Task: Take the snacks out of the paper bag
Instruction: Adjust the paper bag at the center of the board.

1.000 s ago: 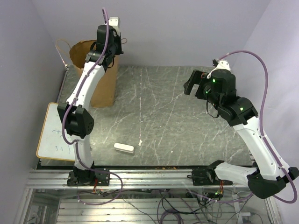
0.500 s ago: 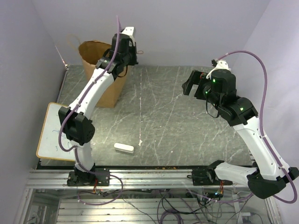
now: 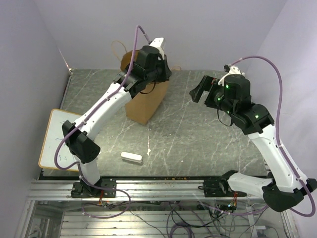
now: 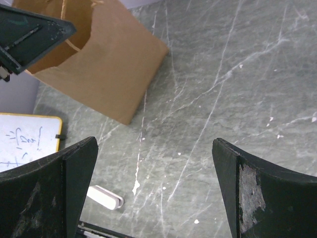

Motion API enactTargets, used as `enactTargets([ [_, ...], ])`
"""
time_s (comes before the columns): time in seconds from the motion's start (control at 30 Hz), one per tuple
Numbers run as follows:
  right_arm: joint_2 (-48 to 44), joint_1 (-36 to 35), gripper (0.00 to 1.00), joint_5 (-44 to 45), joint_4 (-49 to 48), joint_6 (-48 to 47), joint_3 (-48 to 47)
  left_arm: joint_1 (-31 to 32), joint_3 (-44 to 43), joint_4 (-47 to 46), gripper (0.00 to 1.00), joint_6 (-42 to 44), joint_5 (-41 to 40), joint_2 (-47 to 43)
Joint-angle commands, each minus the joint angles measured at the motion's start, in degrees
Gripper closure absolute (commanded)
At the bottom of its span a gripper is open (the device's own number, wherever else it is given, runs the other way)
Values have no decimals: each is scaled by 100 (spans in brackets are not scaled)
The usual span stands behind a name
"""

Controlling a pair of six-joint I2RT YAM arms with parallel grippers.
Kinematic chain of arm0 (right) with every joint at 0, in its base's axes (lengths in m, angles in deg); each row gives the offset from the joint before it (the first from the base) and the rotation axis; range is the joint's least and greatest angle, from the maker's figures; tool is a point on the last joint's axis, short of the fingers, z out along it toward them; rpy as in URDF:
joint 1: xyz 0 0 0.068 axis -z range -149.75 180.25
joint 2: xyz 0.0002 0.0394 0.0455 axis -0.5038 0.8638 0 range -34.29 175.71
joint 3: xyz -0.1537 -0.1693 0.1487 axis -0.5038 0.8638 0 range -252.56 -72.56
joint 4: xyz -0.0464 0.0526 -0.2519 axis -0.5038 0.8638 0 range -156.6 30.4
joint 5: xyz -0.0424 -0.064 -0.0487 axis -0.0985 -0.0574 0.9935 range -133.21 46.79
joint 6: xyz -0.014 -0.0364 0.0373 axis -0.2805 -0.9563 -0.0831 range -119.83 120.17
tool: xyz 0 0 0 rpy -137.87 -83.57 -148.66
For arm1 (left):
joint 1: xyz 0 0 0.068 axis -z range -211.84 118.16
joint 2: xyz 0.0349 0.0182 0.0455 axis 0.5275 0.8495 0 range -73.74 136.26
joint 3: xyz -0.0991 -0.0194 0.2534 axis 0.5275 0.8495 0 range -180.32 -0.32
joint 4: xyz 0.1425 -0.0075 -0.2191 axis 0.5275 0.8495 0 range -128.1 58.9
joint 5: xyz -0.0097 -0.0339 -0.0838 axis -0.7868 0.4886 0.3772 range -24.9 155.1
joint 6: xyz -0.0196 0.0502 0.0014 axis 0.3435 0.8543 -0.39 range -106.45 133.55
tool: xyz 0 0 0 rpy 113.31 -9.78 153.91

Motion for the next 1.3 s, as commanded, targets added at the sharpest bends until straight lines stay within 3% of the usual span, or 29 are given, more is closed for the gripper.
enactTargets([
  [0.0, 170, 37, 0, -172, -162, 474, -188, 399, -231, -206, 93, -505, 363, -208],
  [0.13, 402, 36, 0, -207, -281, 676, -487, 507, -332, -93, 93, -592, 577, -170],
  [0.2, 494, 36, 0, -253, -363, 786, -530, 509, -397, 29, 86, -544, 686, -145],
  [0.33, 609, 36, 0, -337, -679, 1069, -445, 342, -976, 744, 56, -165, 833, 4],
  [0.4, 688, 36, 0, -402, -791, 1136, -484, 85, -1261, 1099, 47, -72, 992, 14],
  [0.47, 751, 36, 0, -481, -955, 1168, -485, -259, -1137, 1161, 37, -163, 1178, -168],
  [0.5, 770, 36, 0, -513, -1041, 1212, -461, -464, -947, 1049, 27, -214, 1403, -316],
  [0.57, 833, 36, 1, -578, -1188, 1295, -420, -851, -546, 853, 19, -301, 1644, -578],
  [0.77, 1185, 108, 1, -432, -1138, 1494, -574, -1774, -648, 1071, 19, -267, 1725, -730],
  [0.97, 1437, 360, 1, 62, -671, 1676, -776, -2716, -612, 1432, 21, -680, 1311, -687],
  [1.07, 1490, 491, 3, -277, -735, 1849, -636, -3046, -420, 1243, 29, -965, 1545, -587],
  [1.27, 1529, 679, 10, -1168, -1178, 2150, -318, -3193, -670, 706, 28, -1172, 2603, 81],
])
